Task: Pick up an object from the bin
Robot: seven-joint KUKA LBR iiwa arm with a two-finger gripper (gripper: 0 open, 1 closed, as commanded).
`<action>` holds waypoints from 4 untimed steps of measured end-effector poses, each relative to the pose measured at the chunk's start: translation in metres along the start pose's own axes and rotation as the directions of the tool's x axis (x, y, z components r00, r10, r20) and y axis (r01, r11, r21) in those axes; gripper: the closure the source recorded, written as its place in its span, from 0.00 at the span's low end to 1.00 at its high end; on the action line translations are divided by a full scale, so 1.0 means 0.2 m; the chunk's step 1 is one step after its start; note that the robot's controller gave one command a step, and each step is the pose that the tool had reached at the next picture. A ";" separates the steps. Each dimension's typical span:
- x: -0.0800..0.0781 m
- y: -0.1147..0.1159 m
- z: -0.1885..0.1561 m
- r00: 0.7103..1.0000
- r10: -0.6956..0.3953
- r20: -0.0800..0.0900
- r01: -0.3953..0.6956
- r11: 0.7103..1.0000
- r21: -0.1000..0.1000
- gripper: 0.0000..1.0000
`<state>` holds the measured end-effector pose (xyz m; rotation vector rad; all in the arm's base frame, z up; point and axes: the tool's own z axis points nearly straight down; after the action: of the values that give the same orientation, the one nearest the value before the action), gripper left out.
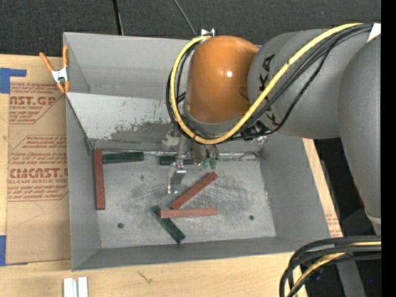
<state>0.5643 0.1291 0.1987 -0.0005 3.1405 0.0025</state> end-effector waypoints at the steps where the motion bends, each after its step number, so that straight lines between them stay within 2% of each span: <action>1: 0.12 -0.22 0.35 1.000 -0.025 0.004 0.025 1.000 0.001 0.00; 2: 0.24 -0.30 0.37 0.982 -0.190 -0.004 0.190 0.982 0.001 0.00; 3: 0.04 -0.52 0.40 0.997 -0.083 0.001 0.083 0.997 0.000 0.00; 4: 0.12 -0.32 0.62 0.989 -0.147 0.009 0.147 0.989 0.002 0.00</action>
Offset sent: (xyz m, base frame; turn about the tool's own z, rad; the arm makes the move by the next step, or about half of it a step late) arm -0.0570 -0.0619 -0.0543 -0.2531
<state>0.5401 0.0655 0.0737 -0.2315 3.1226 0.0001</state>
